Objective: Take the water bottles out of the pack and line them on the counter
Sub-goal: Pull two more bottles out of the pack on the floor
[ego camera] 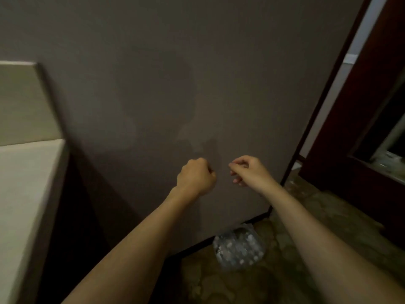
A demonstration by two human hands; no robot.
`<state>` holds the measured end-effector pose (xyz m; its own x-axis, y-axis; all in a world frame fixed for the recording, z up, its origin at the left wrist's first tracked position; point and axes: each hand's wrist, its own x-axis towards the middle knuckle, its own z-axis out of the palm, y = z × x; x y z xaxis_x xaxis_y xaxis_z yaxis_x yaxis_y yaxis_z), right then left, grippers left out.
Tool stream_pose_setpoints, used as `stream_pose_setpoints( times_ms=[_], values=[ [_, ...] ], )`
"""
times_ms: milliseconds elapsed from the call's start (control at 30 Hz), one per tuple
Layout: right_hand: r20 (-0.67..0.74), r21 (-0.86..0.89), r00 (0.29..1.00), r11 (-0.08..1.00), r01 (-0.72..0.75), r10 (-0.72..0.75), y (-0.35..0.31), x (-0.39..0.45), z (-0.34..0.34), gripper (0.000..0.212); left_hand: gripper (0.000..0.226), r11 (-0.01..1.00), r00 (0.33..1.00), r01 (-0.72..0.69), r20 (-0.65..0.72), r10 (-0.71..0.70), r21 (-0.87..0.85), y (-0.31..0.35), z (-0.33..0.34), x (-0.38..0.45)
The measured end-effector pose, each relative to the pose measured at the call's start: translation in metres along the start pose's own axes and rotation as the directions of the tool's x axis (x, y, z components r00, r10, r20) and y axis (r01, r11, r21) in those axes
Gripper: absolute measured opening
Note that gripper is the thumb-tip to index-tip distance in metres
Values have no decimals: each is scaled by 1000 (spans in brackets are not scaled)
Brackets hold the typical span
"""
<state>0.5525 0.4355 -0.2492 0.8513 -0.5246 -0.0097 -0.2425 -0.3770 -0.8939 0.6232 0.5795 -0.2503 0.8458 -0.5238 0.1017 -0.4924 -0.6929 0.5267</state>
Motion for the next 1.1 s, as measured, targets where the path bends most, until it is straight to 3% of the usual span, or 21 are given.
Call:
stream_pose_setpoints(
  times_ms=[233,400,533,667,833,1000,1100],
  values=[
    [4,-152,962,951,-268,272,85,40,-12,24,38,988,984,-70,170,46,140,3,96,54],
    [8,-244,916,889,-387,400,139,68,-5,11,38,996,950,-54,312,28,74,-11,148,79],
    [86,-288,850,830,-478,519,181,72,0,16,38,999,908,19,417,-31,34,-28,188,84],
    [61,-286,795,773,-565,604,220,87,-12,24,32,996,862,88,501,-77,2,-29,224,94],
    [160,-306,701,711,-634,695,288,111,-22,18,39,981,793,194,583,-175,30,-20,283,104],
    [263,-343,632,683,-645,729,354,146,-44,8,37,942,698,336,665,-266,24,0,340,123],
    [298,-311,624,691,-653,723,395,175,-63,15,36,882,669,465,684,-292,-78,20,375,134]
  ],
)
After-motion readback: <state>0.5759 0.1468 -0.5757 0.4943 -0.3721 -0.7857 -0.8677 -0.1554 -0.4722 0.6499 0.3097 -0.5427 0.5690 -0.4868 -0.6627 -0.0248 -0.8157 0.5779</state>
